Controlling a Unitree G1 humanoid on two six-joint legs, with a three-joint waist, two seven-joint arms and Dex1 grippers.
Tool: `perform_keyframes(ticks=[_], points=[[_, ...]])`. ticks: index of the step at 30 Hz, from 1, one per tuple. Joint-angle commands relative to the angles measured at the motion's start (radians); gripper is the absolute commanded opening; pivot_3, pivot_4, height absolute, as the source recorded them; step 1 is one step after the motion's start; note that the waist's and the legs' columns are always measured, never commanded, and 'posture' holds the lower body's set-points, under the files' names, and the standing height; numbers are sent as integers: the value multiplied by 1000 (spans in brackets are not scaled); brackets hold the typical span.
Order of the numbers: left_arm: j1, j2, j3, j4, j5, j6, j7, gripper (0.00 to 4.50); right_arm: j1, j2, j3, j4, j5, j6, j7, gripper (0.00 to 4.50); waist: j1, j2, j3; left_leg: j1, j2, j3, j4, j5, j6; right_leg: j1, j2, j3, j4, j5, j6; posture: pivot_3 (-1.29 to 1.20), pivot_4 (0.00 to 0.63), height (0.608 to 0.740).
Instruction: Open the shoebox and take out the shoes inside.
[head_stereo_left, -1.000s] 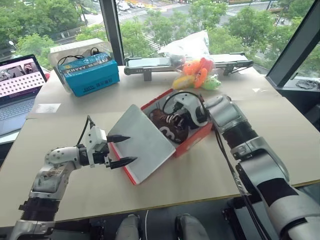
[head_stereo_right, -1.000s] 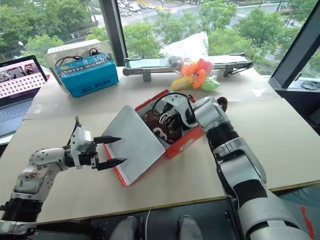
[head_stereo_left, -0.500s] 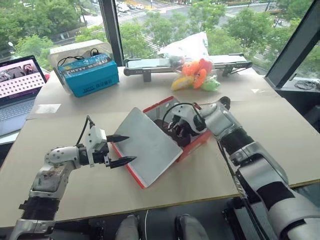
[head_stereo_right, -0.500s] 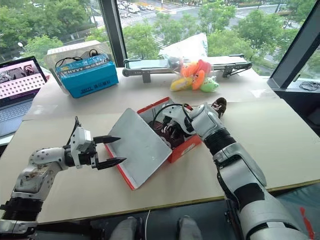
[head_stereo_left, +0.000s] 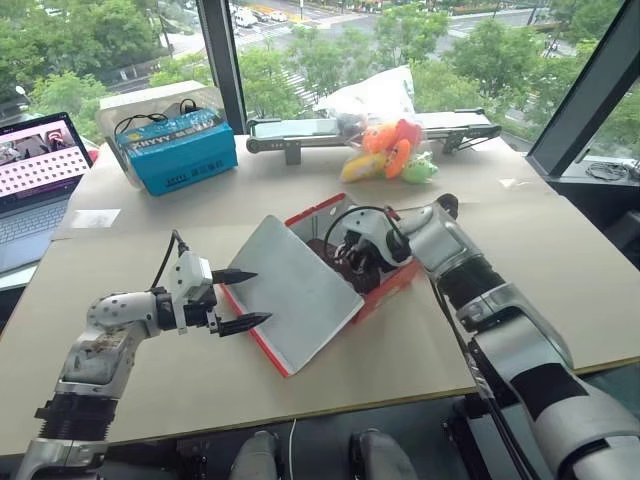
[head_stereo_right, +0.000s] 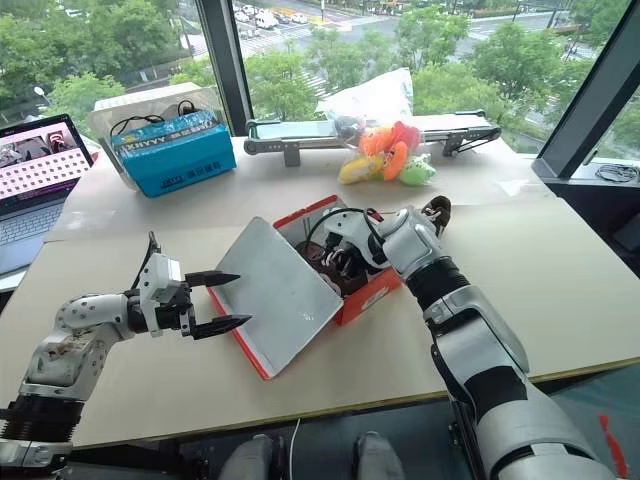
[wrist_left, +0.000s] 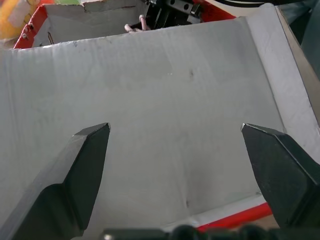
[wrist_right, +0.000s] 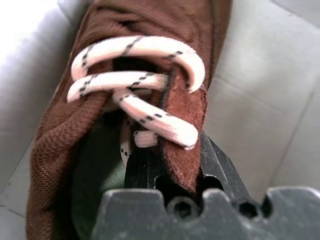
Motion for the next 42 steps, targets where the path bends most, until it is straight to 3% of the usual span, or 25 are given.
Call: perform_keyframes(ticks=[1,4,7,10,13,18,25,29,37,42], points=[[-1,10,27,-33,-17,-5,3,4500,-24,-44,-92,-179,70,112,31,138,2,0,0,-1,0,0,0,3,4,0,0,0,0,0,0,0,150,740],[-3,8,26,-29,-15,-7,3,4500,-32,-71,-258,-340,181,290,11,138,4,1,2,-1,0,0,0,2,4,0,0,0,-1,0,1,0,150,740],[-1,8,27,-31,-16,-7,2,4500,3,-121,-311,-457,224,376,-16,138,5,1,2,-1,0,-1,0,2,3,0,0,-1,-1,0,1,0,150,740],[1,8,28,-33,-17,-8,2,4500,-10,-165,-467,-513,276,476,-95,138,7,1,2,-1,0,-1,0,-1,-2,0,-1,-1,-1,-1,1,0,150,740],[-3,5,26,-27,-16,-11,1,4500,-64,-230,-642,-400,243,480,-281,138,12,1,2,-1,-1,0,0,-1,-2,0,-2,-1,-1,-1,1,0,150,740],[-10,1,22,-18,-14,-16,-1,4500,-38,-325,-807,-199,179,375,-587,138,30,1,2,-2,-3,0,0,-1,-2,1,-4,-3,-4,-4,-4,0,150,740],[-29,-8,9,4,-6,-26,-11,4500,62,-266,-910,-93,201,299,-798,138,-7,3,3,0,-2,1,-1,3,5,0,-2,1,-2,0,3,0,150,740],[-42,-20,1,17,-3,-31,-14,4500,121,-152,-1016,43,273,247,-886,138,-17,4,4,2,-2,-1,0,3,6,1,0,3,-1,0,3,0,150,740],[-48,-36,-9,25,3,-36,-17,4500,67,-152,-968,428,278,-1,-913,138,-25,6,5,2,-4,-1,0,4,6,4,-1,4,-3,1,5,0,150,740],[-40,-34,-4,17,4,-41,-17,4500,26,-149,-936,536,294,-75,-907,138,-32,5,5,3,-4,-1,0,4,6,4,0,5,-3,2,5,0,150,740]])
